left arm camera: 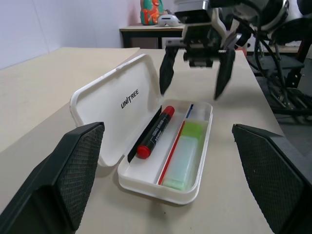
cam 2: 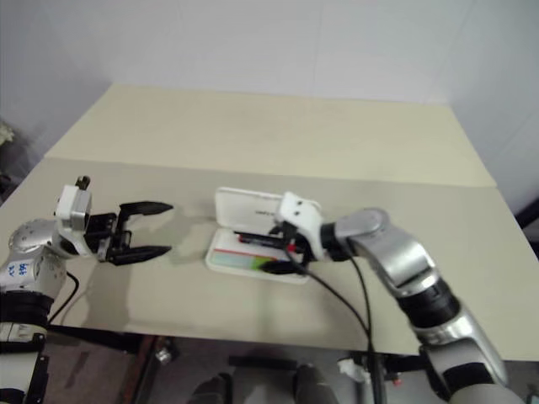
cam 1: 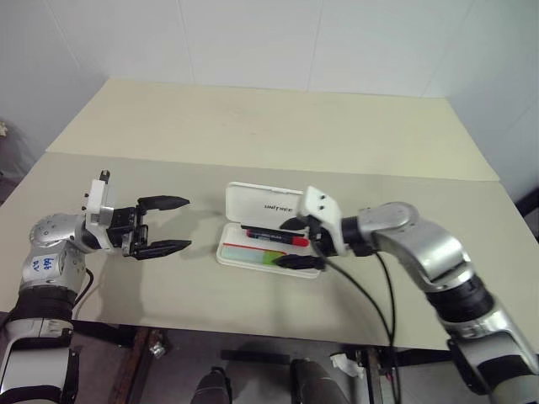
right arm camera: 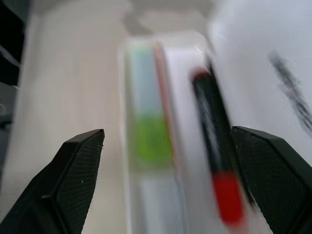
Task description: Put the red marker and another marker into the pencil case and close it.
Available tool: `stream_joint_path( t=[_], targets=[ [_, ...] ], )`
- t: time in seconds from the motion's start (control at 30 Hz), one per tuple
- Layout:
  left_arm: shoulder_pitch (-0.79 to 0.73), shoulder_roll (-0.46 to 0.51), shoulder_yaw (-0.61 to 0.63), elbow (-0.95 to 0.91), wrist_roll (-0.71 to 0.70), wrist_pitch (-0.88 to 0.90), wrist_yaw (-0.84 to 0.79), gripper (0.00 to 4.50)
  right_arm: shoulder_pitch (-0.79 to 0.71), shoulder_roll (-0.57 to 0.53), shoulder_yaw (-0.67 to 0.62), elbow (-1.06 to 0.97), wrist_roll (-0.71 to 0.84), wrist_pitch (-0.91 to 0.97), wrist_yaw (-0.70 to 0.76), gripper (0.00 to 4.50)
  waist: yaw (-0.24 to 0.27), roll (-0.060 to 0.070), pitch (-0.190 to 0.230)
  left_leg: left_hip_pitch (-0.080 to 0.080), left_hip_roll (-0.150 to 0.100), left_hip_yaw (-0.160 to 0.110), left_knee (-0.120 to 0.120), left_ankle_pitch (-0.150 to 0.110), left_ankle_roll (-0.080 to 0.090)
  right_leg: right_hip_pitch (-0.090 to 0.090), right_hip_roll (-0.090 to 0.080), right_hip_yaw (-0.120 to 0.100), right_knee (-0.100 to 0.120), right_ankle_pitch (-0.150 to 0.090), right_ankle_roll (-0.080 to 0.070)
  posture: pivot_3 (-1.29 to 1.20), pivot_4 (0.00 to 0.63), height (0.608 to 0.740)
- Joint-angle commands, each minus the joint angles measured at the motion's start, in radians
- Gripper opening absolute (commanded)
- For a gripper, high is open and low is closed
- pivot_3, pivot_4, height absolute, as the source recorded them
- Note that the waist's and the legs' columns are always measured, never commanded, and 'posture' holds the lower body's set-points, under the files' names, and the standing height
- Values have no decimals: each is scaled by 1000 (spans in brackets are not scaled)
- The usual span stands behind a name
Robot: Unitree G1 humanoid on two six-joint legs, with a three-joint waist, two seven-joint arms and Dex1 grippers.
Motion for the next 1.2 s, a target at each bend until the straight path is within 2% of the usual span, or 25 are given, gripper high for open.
stream_joint_path(
  t=[0.03,0.2,0.4,0.53,0.8,1.2],
  targets=[
    [-11,16,20,-15,-17,-1,-112,4500,21,-82,-74,-68,49,22,48,4429,0,0,0,0,0,0,0,0,0,0,0,0,0,0,0,0,150,740],
    [-27,7,8,2,-12,-8,-112,4500,52,-200,-117,-66,64,14,90,4429,-6,0,0,0,0,0,0,0,0,0,0,0,0,0,0,0,150,740],
    [-43,-6,-8,9,-16,-10,-112,4500,46,-249,-82,99,-74,-95,32,4429,-5,0,0,0,0,1,0,0,0,0,0,1,-1,0,0,0,150,740],
    [-36,-5,-15,-7,-39,4,-112,4500,28,-178,-99,244,-150,-188,-61,4429,-6,0,0,0,0,1,0,0,0,0,0,1,-2,0,0,0,150,740],
    [-18,17,-11,-21,-59,18,-112,4500,-37,-74,-127,495,-218,-302,-141,4429,-6,1,0,0,0,2,-1,0,0,0,0,1,-1,0,0,0,150,740],
    [28,24,32,-55,-54,23,-112,4500,-174,-33,-137,875,-292,-431,-197,4429,-7,1,1,0,0,1,-1,0,0,0,0,1,0,0,0,0,150,740]
  ],
)
